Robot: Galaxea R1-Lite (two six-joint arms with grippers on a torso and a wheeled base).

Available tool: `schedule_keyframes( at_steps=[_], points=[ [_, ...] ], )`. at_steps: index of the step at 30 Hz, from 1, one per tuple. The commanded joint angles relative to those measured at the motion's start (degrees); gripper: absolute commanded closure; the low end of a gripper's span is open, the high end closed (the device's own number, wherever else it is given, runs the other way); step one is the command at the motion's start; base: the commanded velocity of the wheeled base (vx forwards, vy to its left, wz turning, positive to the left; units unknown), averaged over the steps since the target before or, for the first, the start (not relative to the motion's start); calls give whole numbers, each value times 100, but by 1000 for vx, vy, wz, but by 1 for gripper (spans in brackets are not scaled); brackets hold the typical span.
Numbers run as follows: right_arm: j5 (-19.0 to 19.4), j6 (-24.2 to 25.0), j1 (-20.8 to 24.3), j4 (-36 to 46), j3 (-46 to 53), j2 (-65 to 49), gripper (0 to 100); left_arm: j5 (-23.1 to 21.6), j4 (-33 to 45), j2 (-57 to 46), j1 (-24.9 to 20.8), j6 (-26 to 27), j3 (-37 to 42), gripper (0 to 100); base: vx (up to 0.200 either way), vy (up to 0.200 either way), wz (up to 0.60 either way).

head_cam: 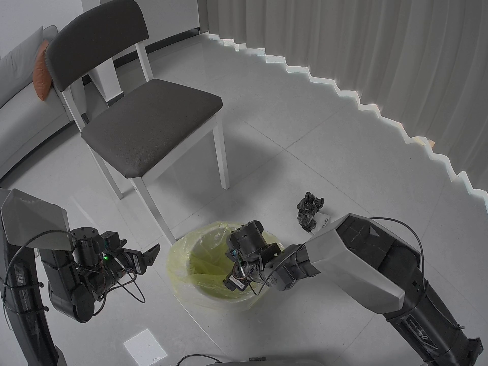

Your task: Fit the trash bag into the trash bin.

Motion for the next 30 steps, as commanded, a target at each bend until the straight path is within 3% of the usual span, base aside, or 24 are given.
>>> schedule_keyframes(
  at_steps=[1,11,18,21,30],
  points=[
    [30,9,242,-13,582,-322,0,-45,-102,34,-80,-3,35,0,0,0,0],
    [30,53,611,-110,1100,-471,0,-37,-102,175,-317,-197,88,0,0,0,0],
    [3,53,637,-154,1100,-550,0,-28,-102,175,-326,-197,131,0,0,0,0],
    [-5,62,567,-154,1136,-638,0,-28,-102,192,-361,-223,123,0,0,0,0],
    [12,440,-233,-206,1812,-1825,0,25,-102,-308,-554,-328,263,0,0,0,0]
  ],
)
